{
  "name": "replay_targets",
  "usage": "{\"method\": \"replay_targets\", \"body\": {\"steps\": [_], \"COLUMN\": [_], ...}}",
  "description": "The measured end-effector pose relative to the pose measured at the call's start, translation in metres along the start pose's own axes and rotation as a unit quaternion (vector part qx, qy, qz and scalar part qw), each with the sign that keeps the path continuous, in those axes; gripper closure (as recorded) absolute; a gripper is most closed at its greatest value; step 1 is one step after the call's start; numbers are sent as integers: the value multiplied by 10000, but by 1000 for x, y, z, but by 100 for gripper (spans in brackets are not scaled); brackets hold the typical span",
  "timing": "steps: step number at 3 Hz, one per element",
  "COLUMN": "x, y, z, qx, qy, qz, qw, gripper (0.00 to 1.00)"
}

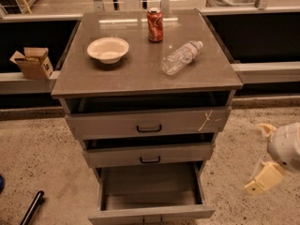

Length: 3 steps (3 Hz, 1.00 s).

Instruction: Close bottom drawer

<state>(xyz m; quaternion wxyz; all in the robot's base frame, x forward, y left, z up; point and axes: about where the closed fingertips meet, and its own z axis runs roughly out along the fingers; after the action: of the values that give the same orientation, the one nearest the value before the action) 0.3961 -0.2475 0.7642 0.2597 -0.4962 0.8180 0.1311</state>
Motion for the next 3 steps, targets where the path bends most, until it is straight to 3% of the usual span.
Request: {"method": "replay_targets", "body": {"steps": [1,2,3], "x": [29,64,82], "y": [14,16,1], "z": [49,126,149], "qx": [126,53,271], "qy": [-217,-542,-780], "qz": [-287,-264,-348], "qw": [9993,9982,9960], "gripper": [0,0,0]}}
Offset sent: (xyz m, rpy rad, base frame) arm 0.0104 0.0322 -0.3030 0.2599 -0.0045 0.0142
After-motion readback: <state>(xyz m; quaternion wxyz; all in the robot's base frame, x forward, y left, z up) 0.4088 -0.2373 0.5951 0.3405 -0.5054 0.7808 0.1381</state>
